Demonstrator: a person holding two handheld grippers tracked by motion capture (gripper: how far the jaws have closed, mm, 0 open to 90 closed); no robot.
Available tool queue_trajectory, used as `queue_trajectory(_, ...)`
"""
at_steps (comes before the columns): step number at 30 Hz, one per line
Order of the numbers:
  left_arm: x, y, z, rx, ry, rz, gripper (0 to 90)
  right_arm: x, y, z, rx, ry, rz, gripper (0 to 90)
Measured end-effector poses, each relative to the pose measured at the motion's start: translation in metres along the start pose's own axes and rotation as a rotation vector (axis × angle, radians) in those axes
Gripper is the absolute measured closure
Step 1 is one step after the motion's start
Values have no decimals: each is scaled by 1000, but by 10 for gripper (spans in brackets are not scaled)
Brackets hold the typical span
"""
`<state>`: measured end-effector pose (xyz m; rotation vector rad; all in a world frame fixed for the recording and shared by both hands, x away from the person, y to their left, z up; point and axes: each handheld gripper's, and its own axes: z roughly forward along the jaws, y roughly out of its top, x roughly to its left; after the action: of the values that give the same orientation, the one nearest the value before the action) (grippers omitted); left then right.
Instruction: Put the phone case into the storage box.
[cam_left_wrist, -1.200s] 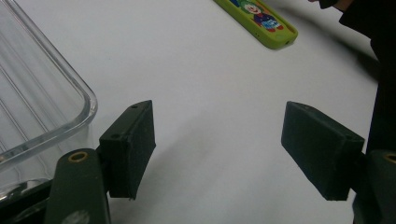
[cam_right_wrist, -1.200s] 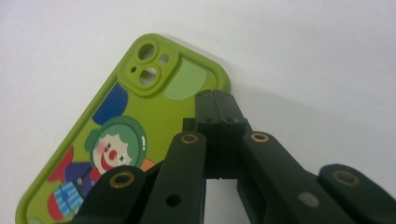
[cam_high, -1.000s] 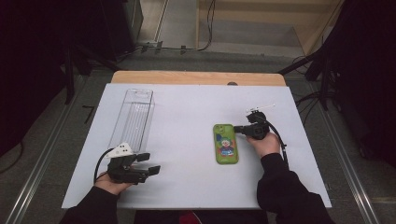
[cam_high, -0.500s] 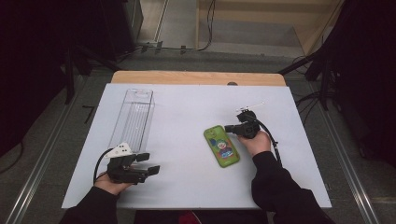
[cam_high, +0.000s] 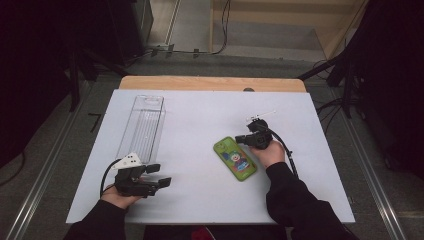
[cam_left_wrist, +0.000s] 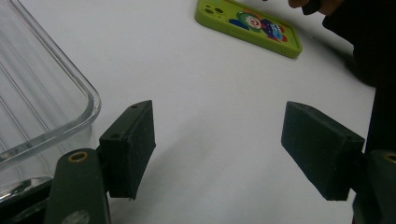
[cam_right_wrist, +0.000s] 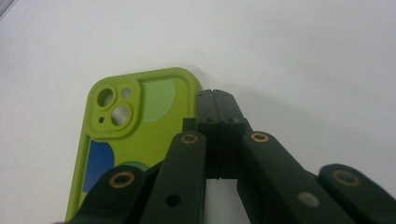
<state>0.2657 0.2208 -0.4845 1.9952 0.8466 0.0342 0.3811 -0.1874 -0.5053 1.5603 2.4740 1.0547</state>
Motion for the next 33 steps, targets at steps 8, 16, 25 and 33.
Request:
queue_trajectory(8, 0, 0, 0, 0, -9, -5, 264, -2, 2, -11, -41, 4, -8, 842)
queue_trajectory(16, 0, 0, 0, -1, -14, -9, 264, -1, -1, -29, -75, 40, -15, 531)
queue_trajectory(25, 0, 0, 0, 0, -20, -12, 264, 2, -10, -44, -83, 94, -30, 361)
queue_trajectory(33, 0, 0, -1, -3, -21, -13, 264, 8, -16, -56, -138, 145, -73, 277)
